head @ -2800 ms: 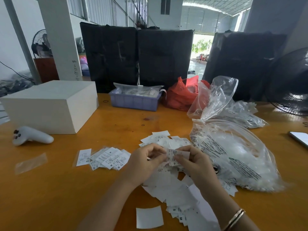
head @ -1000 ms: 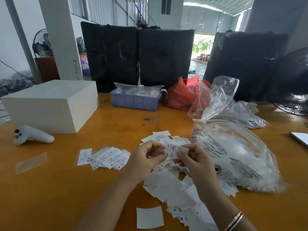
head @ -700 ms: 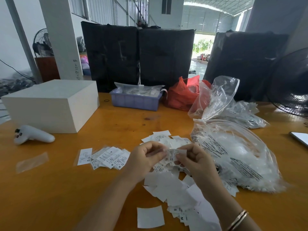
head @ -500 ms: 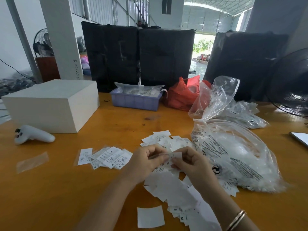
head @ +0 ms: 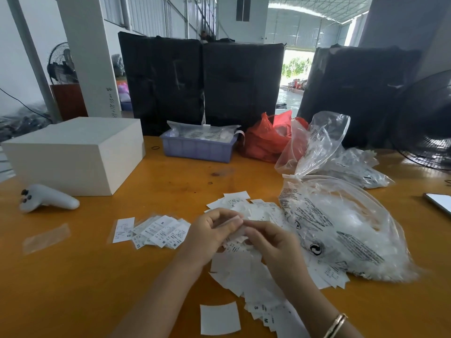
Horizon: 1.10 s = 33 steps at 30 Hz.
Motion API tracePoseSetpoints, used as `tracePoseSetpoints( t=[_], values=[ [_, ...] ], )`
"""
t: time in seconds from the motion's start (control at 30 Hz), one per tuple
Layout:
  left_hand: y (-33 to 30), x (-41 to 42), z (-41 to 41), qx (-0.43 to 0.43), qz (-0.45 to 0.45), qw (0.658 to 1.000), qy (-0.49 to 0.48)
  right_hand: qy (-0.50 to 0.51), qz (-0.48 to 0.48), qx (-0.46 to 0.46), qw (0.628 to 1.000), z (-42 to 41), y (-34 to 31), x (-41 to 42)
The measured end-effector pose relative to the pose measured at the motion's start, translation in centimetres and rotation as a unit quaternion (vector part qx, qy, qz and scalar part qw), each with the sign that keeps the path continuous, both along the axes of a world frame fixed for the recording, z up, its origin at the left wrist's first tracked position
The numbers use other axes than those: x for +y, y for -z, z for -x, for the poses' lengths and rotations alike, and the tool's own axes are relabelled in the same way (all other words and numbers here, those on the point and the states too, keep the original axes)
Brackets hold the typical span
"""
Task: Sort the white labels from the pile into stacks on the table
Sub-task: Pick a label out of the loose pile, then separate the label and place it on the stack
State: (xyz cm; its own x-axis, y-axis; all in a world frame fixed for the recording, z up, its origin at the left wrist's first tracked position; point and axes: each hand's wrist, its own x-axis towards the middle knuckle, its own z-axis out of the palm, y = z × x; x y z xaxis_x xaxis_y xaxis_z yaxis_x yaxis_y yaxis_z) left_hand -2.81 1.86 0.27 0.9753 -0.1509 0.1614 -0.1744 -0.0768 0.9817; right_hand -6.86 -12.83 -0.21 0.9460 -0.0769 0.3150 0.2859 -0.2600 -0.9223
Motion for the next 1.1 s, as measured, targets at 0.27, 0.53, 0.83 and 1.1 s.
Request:
tracePoseSetpoints(
  t=[0.27,0.53,0.83,1.1],
  values=[
    [-0.3,1.1,-0.3,-0.009,-0.041,0.998,0.037,0.026,0.002,0.004,1.000,-0.1,0.0,-0.2],
    [-0.4,5.6,-2.3,-0.157,-0.335,0.914,-0.169,0.090,-0.003,-0.018,0.996,-0.4,-0.4,-1.8],
    [1.5,6.8,-3.3,-0.132,-0.550,0.794,-0.223,0.276,0.155,-0.143,0.938,-1.1,-1.2,-6.9],
    [1.2,2.9,-1.5,-0.236,-0.430,0.871,0.026,0.355,0.353,0.053,0.864,-1.2,-1.3,-10.2]
  ],
)
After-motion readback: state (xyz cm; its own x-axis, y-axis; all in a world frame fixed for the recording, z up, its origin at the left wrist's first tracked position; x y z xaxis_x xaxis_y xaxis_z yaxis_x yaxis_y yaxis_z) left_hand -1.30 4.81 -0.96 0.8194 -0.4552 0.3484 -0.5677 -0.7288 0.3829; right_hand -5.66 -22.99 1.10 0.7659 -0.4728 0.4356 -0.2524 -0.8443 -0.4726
